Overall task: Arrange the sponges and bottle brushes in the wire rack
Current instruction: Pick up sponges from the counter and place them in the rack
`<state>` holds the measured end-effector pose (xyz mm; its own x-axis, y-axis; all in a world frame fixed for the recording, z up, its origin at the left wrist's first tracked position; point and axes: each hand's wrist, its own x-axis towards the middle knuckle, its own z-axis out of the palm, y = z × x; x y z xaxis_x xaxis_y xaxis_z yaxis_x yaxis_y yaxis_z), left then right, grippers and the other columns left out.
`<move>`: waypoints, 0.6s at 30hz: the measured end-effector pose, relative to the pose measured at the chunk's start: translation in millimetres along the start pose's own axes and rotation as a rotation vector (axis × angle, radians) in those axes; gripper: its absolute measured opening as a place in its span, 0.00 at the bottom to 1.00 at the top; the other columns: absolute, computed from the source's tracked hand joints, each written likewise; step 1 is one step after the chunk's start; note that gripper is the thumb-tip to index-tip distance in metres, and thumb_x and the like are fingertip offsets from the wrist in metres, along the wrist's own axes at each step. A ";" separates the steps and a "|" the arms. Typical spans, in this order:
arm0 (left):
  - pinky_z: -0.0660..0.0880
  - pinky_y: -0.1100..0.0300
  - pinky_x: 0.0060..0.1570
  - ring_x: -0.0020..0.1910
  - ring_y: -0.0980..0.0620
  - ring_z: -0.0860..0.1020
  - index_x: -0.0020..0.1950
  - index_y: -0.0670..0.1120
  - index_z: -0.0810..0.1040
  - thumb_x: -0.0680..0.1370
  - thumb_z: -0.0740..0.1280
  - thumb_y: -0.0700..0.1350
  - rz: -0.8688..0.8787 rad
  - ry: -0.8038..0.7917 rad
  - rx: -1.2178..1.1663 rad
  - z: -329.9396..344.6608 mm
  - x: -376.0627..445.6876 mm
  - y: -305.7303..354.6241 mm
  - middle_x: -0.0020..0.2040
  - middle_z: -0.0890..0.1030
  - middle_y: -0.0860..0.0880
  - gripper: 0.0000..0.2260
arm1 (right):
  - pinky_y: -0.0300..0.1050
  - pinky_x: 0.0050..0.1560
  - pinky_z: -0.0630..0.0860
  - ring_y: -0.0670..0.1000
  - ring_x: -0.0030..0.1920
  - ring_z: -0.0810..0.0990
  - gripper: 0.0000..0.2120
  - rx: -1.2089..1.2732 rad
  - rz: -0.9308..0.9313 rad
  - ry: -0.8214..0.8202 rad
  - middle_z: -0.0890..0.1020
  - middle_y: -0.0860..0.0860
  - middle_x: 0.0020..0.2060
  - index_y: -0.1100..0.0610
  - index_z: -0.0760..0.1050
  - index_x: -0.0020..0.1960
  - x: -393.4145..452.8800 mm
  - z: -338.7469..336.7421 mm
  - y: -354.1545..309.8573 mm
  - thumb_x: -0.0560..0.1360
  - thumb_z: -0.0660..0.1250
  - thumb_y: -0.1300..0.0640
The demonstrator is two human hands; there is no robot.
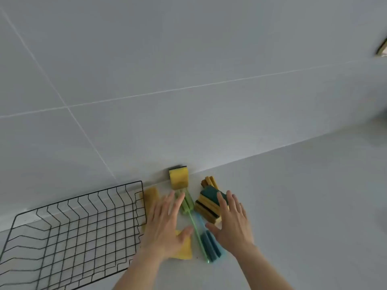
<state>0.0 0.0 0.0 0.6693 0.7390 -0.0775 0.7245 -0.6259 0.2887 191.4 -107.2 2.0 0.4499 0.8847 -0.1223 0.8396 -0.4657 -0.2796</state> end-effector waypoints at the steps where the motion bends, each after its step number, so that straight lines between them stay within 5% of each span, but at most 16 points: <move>1: 0.41 0.45 0.78 0.80 0.48 0.40 0.76 0.62 0.28 0.75 0.54 0.73 0.015 -0.017 -0.007 0.1 6.7 4.9 0.82 0.39 0.51 0.43 | 0.53 0.79 0.49 0.57 0.80 0.44 0.48 0.019 0.006 -0.013 0.45 0.54 0.81 0.49 0.40 0.80 5.4 1.3 4.0 0.74 0.64 0.32; 8: 0.36 0.47 0.76 0.81 0.46 0.41 0.76 0.62 0.27 0.77 0.60 0.67 0.068 -0.118 0.087 13.7 56.0 23.4 0.83 0.46 0.45 0.44 | 0.52 0.72 0.64 0.59 0.72 0.63 0.52 0.069 0.027 -0.021 0.59 0.56 0.76 0.52 0.42 0.80 34.9 15.7 16.5 0.71 0.69 0.33; 12: 0.43 0.43 0.78 0.80 0.45 0.50 0.77 0.60 0.30 0.78 0.65 0.63 0.061 -0.181 0.056 21.4 68.7 33.2 0.80 0.61 0.46 0.45 | 0.48 0.64 0.70 0.55 0.62 0.70 0.49 0.062 0.033 -0.049 0.70 0.52 0.64 0.53 0.47 0.78 40.2 22.6 18.8 0.70 0.70 0.35; 18: 0.57 0.48 0.76 0.73 0.48 0.66 0.81 0.56 0.41 0.75 0.71 0.59 0.006 -0.175 -0.014 33.6 70.1 44.8 0.72 0.72 0.49 0.46 | 0.46 0.56 0.75 0.53 0.56 0.72 0.49 0.137 0.024 -0.095 0.69 0.51 0.60 0.52 0.48 0.78 39.8 29.4 24.4 0.70 0.72 0.37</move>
<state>84.9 15.4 -24.6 0.6930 0.6795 -0.2407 0.7188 -0.6258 0.3028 220.8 -82.7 -37.8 0.4332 0.8744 -0.2187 0.7764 -0.4853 -0.4021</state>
